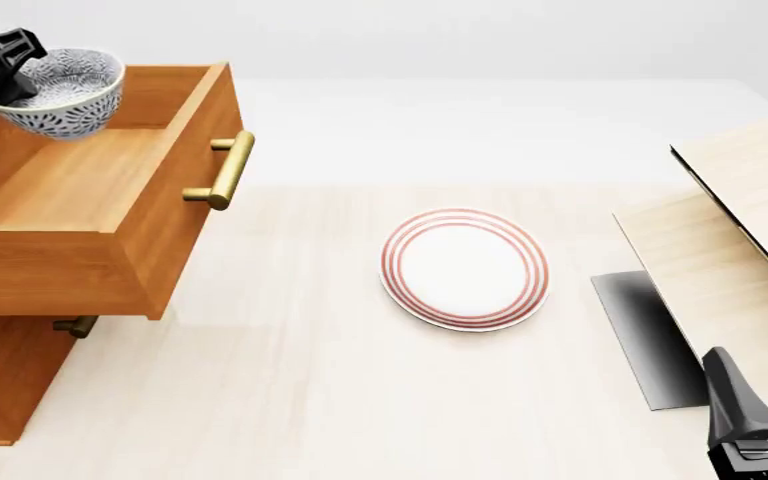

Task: Open the top drawer of the cabinet and put the bowl in it.

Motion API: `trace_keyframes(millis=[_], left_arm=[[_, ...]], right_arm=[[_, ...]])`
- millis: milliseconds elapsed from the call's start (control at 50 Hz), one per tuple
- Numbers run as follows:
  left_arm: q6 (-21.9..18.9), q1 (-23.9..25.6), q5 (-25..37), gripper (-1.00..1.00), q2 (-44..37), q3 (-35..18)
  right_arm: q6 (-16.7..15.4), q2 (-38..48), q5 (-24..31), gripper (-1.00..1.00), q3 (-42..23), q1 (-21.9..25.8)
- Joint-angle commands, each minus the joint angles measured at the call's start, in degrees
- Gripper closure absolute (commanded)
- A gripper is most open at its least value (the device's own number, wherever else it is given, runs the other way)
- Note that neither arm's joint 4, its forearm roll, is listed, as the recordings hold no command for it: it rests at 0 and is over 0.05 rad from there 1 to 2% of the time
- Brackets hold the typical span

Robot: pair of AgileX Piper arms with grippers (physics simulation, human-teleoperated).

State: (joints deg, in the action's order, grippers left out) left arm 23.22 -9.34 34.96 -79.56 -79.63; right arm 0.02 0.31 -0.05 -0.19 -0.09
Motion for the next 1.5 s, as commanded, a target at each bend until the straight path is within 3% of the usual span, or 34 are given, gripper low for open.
trace_keyframes(millis=[20, 660, 1360, 1380, 1500], left_arm=[[-0.9, 0.1, -1.9, 1.0, -2.1, 0.4], [-1.4, 2.2, -5.1, 1.0, -7.6, 0.6], [-2.8, 1.0, -5.9, 1.0, -7.3, 2.7], [-2.6, 1.1, -5.9, -1.0, -7.1, 2.7], [-2.2, 2.0, -5.5, -1.0, -6.2, 2.7]], right_arm=[[0.0, 0.0, 0.0, -1.0, 0.0, 0.0], [0.0, 0.0, 0.0, -1.0, 0.0, 0.0], [0.0, 0.0, 0.0, -1.0, 0.0, 0.0], [0.0, 0.0, 0.0, -1.0, 0.0, 0.0], [0.0, 0.0, 0.0, -1.0, 0.0, 0.0]])
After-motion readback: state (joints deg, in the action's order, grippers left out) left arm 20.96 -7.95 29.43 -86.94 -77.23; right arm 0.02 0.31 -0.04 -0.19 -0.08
